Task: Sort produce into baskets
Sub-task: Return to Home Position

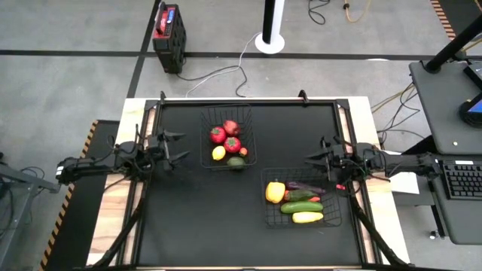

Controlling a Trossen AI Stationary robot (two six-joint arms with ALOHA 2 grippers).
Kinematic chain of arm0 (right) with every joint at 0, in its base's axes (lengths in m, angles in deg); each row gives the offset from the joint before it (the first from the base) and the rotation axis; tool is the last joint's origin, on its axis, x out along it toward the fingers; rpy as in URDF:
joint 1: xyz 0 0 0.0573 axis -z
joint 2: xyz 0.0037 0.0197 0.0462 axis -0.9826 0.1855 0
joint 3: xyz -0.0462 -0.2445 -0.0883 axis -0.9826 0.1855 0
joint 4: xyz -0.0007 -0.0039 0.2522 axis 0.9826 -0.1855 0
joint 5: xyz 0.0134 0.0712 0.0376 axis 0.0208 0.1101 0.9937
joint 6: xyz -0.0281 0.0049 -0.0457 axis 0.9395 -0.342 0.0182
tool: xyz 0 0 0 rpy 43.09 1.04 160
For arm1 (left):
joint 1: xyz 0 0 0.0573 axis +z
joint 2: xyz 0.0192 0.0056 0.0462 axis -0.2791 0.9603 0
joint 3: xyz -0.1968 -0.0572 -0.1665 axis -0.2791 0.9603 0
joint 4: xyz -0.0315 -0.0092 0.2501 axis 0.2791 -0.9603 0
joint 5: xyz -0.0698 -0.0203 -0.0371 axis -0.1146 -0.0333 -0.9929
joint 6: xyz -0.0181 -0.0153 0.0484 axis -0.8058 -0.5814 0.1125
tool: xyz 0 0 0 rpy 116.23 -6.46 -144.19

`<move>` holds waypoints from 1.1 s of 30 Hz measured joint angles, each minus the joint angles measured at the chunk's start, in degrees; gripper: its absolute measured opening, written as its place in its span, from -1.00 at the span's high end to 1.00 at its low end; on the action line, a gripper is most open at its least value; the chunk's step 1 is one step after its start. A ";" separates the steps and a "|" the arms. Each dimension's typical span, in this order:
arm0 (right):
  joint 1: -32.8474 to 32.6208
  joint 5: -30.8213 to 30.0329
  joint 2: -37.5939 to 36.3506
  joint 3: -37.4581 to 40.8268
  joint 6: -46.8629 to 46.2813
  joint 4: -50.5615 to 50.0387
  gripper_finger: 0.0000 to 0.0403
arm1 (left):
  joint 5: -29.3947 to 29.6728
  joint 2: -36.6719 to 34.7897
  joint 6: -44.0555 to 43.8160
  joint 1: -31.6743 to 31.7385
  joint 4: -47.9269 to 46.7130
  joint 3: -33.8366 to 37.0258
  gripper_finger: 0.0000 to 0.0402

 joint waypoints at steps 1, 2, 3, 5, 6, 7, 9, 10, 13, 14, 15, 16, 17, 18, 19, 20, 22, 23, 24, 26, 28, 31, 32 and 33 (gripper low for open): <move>0.00 0.00 0.00 0.00 0.00 0.00 0.64 | 0.00 0.00 0.00 0.00 0.00 -0.02 -0.80; 0.00 0.00 0.02 0.00 -0.02 -0.02 0.65 | 0.02 0.00 0.00 0.00 0.00 -0.02 -0.80; 0.00 0.00 0.02 0.00 -0.02 -0.02 0.65 | 0.02 0.00 0.00 0.00 0.02 -0.02 -0.80; 0.00 0.02 0.02 0.02 -0.01 -0.02 0.65 | 0.02 0.00 0.00 0.00 0.02 -0.06 -0.80; 0.00 0.02 0.01 0.02 0.03 -0.02 0.65 | 0.02 0.00 0.00 0.00 0.02 -0.07 -0.80; 0.00 0.02 0.02 0.02 0.02 -0.03 0.64 | 0.02 0.00 0.00 0.00 0.03 -0.09 -0.80; 0.00 0.04 0.02 0.02 -0.02 -0.04 0.62 | 0.02 0.00 0.00 0.00 0.04 -0.09 -0.80; 0.00 0.04 0.02 0.02 -0.02 -0.04 0.62 | 0.03 0.00 0.00 0.00 0.04 -0.10 -0.80; 0.00 0.04 0.02 0.02 -0.01 -0.07 0.59 | 0.04 0.00 0.00 0.00 0.04 -0.11 -0.80; 0.00 0.05 0.02 0.02 0.00 -0.07 0.58 | 0.04 0.00 0.02 0.00 0.04 -0.11 -0.80; 0.00 0.05 0.02 0.02 -0.02 -0.07 0.58 | 0.04 0.00 0.00 0.00 0.04 -0.11 -0.80; 0.00 0.07 0.02 0.02 -0.02 -0.07 0.57 | 0.04 0.00 0.00 0.00 0.04 -0.11 -0.80; 0.00 0.06 0.02 0.02 -0.02 -0.07 0.57 | 0.04 0.00 0.00 0.01 0.04 -0.11 -0.80; 0.00 0.07 0.02 0.02 -0.02 -0.07 0.57 | 0.04 0.00 0.00 0.00 0.04 -0.11 -0.80; 0.00 0.07 0.02 0.02 -0.02 -0.07 0.58 | 0.04 0.00 0.00 0.00 0.04 -0.11 -0.80; 0.00 0.07 0.02 0.03 -0.02 -0.07 0.58 | 0.04 0.00 0.00 0.00 0.04 -0.11 -0.80; 0.00 0.07 0.02 0.04 -0.02 -0.07 0.60 | 0.04 0.00 0.00 0.00 0.04 -0.11 -0.80; 0.00 0.07 0.02 0.04 -0.02 -0.07 0.61 | 0.04 0.00 0.00 0.00 0.04 -0.11 -0.80; 0.00 0.07 0.02 0.04 -0.02 -0.07 0.62 | 0.04 0.00 0.00 0.00 0.04 -0.11 -0.80; 0.00 0.07 0.02 0.04 -0.02 -0.07 0.64 | 0.04 0.00 0.01 0.01 0.04 -0.11 -0.80; 0.00 0.07 0.02 0.04 -0.02 -0.07 0.65 | 0.04 0.00 0.00 0.00 0.04 -0.11 -0.80; 0.00 0.07 0.02 0.04 -0.02 -0.04 0.66 | 0.04 0.00 0.00 0.00 0.04 -0.11 -0.80; 0.00 0.07 0.02 0.04 -0.02 -0.04 0.66 | 0.04 0.00 0.00 0.02 0.04 -0.11 -0.80; 0.00 0.07 0.02 0.04 -0.02 -0.04 0.66 | 0.04 0.00 0.00 0.00 0.04 -0.11 -0.80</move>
